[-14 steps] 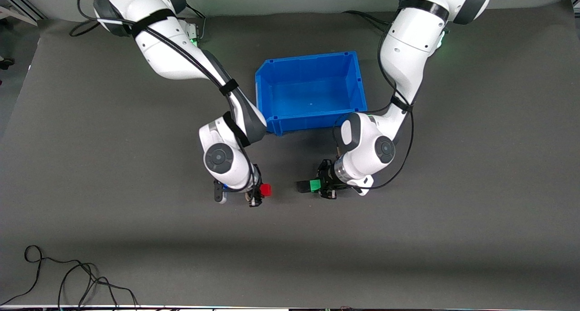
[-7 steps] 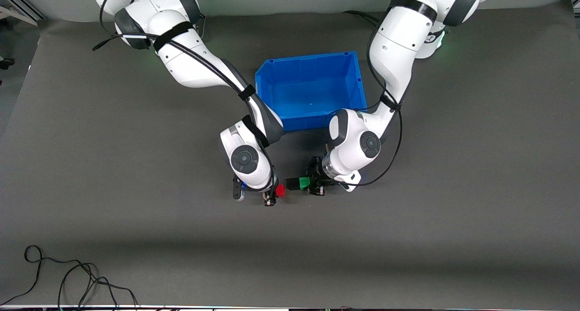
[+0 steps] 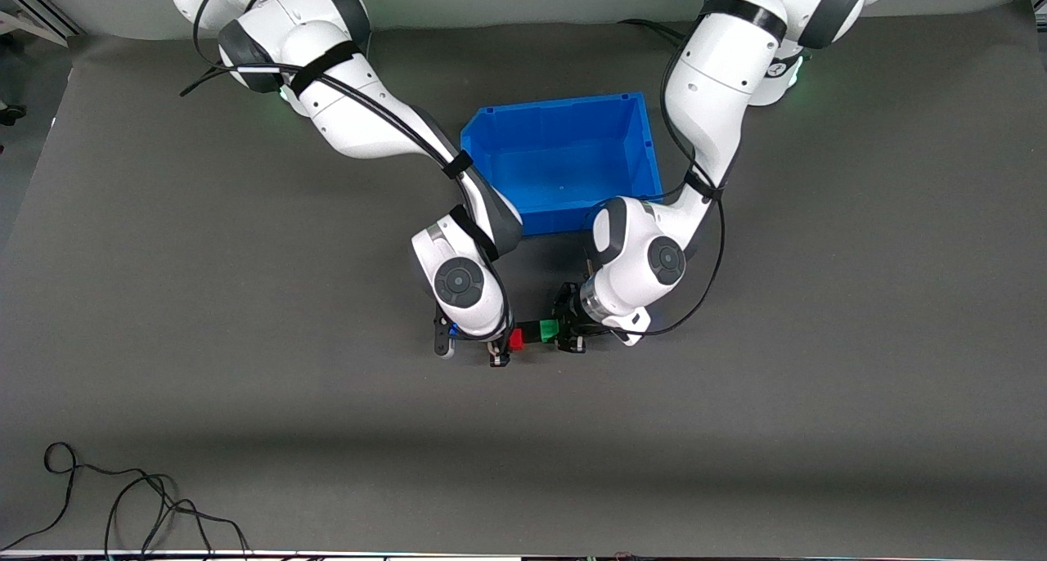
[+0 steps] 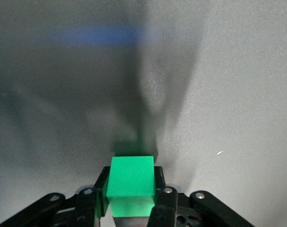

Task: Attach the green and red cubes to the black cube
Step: 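Lower both cubes against the black cube's sides and press together, then open both grippers and lift them away from the cube row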

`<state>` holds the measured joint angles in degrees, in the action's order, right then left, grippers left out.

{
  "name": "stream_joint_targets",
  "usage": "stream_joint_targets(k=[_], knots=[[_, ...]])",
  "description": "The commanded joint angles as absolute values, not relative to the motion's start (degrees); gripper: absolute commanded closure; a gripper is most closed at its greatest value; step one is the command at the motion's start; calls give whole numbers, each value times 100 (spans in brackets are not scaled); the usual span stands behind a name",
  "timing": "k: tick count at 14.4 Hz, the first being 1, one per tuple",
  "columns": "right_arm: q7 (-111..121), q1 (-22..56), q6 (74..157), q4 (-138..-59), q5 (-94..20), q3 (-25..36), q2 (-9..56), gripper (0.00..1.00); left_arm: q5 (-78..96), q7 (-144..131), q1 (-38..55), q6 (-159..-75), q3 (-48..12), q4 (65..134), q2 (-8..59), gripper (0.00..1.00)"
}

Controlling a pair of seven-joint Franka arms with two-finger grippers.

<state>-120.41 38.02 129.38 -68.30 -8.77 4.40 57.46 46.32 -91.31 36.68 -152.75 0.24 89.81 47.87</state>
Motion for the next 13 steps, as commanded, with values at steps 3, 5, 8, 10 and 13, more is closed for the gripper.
stream_joint_targets(k=[3,5,8,10,13], knots=[[-12217,3876,12885,-6662,-686,501,5862,100,4579,-9299,3797,-15346,114,8833,4896,59],[-12217,3885,12876,-6671,-563,501,5871,100,4553,-9299,3788,-15346,114,8833,4887,27],[-12225,3893,12701,-6671,-510,501,5845,100,4509,-9238,3718,-15259,167,8850,4825,0],[-12226,3894,12630,-6671,-519,492,5810,100,4151,-9229,3560,-15179,272,8920,4694,0],[-12226,3946,12639,-6671,-536,492,5818,100,3579,-9115,3008,-14303,290,8947,4378,0]])
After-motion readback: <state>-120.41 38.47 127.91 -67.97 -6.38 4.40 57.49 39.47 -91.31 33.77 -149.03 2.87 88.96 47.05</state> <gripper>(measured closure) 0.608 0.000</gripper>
